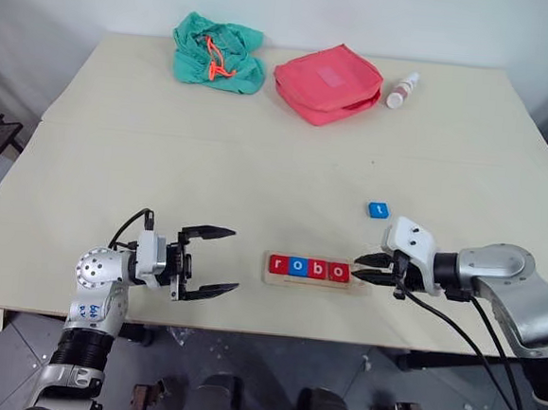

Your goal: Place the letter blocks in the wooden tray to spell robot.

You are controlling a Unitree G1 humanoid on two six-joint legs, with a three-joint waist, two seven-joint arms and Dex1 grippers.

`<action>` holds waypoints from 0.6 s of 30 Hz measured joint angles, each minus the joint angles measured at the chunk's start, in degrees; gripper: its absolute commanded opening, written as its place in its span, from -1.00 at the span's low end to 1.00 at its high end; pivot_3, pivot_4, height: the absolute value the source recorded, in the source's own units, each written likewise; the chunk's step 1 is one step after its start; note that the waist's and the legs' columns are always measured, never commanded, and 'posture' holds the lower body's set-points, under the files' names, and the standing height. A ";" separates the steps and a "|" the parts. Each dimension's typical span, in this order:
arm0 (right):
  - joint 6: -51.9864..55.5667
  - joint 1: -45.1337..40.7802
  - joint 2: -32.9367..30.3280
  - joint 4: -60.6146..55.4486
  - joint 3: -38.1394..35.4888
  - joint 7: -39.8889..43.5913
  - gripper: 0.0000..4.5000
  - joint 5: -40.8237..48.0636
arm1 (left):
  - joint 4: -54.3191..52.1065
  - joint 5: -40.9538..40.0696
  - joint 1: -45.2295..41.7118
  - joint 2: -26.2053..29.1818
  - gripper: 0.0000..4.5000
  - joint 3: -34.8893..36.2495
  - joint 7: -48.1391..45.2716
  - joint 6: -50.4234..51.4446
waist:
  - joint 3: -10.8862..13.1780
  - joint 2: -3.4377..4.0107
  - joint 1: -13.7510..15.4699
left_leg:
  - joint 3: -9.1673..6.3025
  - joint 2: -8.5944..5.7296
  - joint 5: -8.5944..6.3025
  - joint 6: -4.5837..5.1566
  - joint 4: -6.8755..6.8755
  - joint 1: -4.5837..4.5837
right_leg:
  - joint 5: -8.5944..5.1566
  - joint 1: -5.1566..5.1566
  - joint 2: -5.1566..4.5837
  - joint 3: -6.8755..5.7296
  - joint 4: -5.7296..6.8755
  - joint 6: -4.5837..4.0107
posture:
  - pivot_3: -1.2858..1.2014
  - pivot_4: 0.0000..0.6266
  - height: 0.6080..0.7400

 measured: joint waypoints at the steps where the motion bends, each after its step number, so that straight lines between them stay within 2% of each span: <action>1: -0.10 -0.03 0.24 0.11 0.36 -0.06 -0.99 -0.05 | -0.19 -0.01 0.62 0.15 1.00 0.07 0.04 0.01 | 0.00 0.00 0.01 | -0.01 0.00 0.00 0.00 0.00 0.00 | 0.00 0.00 0.00 0.00 0.00 0.00 | 0.03 -0.52 1.00; 18: -1.45 -2.08 3.06 2.18 2.86 -0.81 -0.99 -0.77 | -3.50 -0.10 4.24 1.67 1.00 0.61 1.69 0.33 | 0.00 0.00 0.14 | -0.05 -0.01 0.00 0.00 0.02 0.00 | 0.00 0.01 0.00 0.00 0.01 0.00 | 0.03 -0.52 1.00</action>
